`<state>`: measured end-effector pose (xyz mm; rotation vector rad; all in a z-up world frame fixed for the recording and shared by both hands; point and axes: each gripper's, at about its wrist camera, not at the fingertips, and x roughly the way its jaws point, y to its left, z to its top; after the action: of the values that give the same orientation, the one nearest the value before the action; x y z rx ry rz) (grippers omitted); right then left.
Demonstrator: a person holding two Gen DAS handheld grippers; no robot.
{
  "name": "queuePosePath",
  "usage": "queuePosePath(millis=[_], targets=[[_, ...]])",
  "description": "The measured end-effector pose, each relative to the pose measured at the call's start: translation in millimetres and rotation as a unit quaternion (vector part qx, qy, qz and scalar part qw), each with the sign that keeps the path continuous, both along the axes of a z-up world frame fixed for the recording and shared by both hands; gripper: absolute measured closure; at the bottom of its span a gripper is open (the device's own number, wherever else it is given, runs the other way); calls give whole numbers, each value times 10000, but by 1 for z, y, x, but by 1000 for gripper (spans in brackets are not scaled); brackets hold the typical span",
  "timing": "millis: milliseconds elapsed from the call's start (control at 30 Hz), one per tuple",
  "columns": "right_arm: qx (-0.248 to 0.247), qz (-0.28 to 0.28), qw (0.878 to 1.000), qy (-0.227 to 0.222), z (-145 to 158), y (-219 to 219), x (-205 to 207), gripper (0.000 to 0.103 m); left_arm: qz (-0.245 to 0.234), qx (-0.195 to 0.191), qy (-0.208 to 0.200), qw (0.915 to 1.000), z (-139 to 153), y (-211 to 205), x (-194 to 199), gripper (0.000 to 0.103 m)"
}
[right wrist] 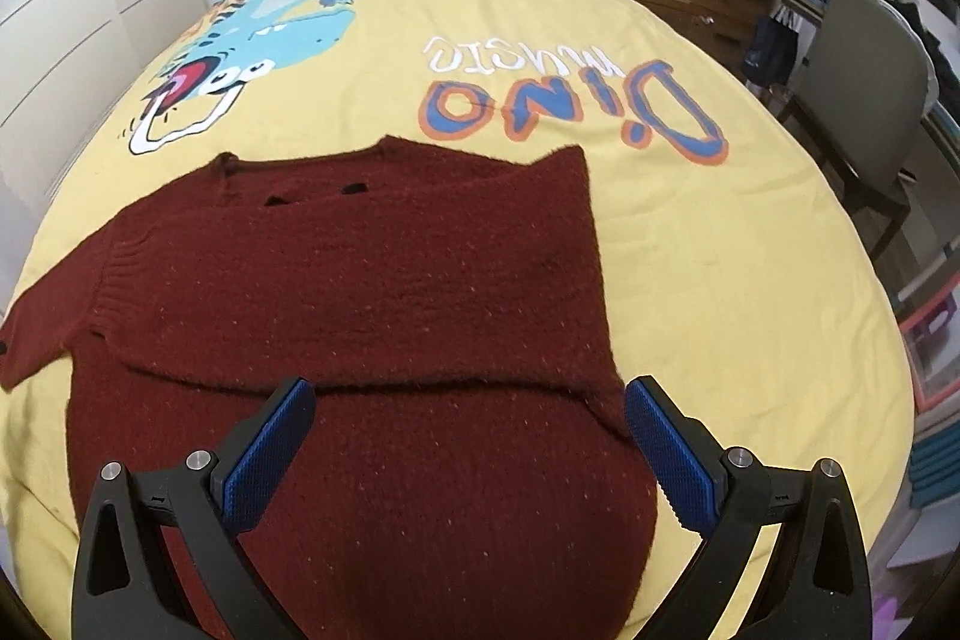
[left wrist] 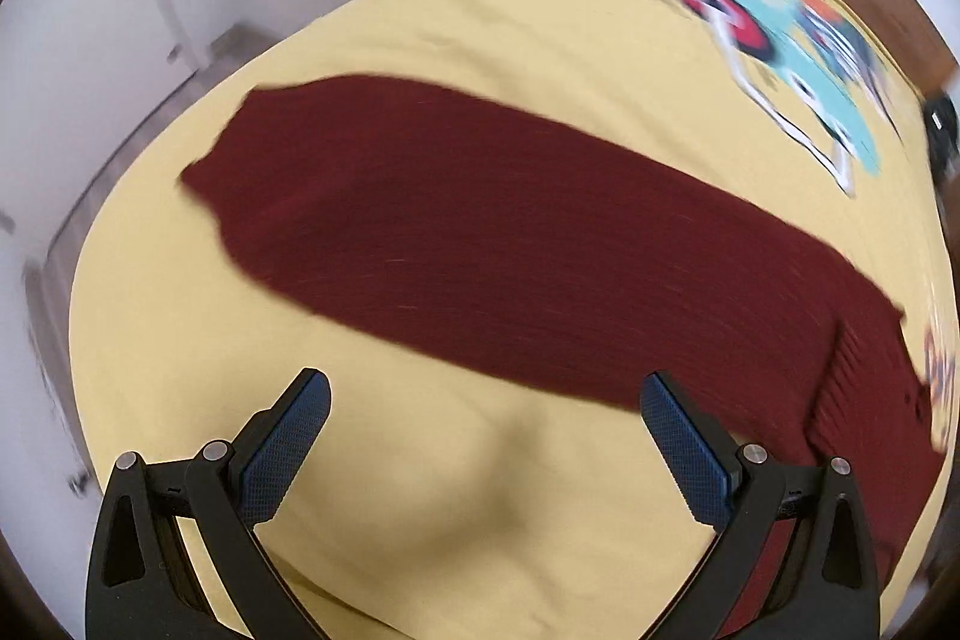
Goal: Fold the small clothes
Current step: 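Move the left tool to the other sleeve and grasp its cuff, then fold the held sleeve across the sweater body with the left tool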
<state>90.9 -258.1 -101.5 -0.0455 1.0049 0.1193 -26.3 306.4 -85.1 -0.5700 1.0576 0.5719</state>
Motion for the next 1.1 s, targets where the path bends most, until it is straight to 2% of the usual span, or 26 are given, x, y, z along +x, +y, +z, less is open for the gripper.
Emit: queuePosePath(millis=[200,300,433,467,500,533,600,633,700,767,933,1100], targets=[[-148,-49,9998,100,-3,0,-3,0,688,-321,31,9971,-18,46,-9,1],[-167,-57,9997,172,-5,0,-3,0,1181,-645,198,9907,-36,71,-12,2],[-242,-28,9995,212,-7,1,-2,0,1421,-949,31,9853,-47,89,-10,2],[-248,-31,9994,222,-8,1,-1,0,1382,-929,50,9860,-48,90,-9,7],[-242,-48,9994,229,-9,0,-1,0,1302,-921,61,9872,-48,90,-7,18],[-224,-69,9994,237,-10,-1,0,0,1182,-873,114,9891,-47,90,-4,25],[-191,-104,9994,251,-11,-3,1,0,1030,-785,136,9915,-43,89,0,50],[-182,-122,9994,257,-11,-4,1,0,983,-789,112,9920,-42,91,6,59],[-166,-144,9994,272,-12,-6,2,0,917,-796,44,9926,-38,96,15,91],[-179,-151,9993,278,-13,-7,1,0,834,-847,-32,9929,-30,96,17,91],[-176,-181,9994,222,-11,-13,3,0,105,-162,-27,9998,6,67,36,92],[-132,-146,9996,209,-9,-14,10,0,-599,64,-204,9980,38,17,59,92]])
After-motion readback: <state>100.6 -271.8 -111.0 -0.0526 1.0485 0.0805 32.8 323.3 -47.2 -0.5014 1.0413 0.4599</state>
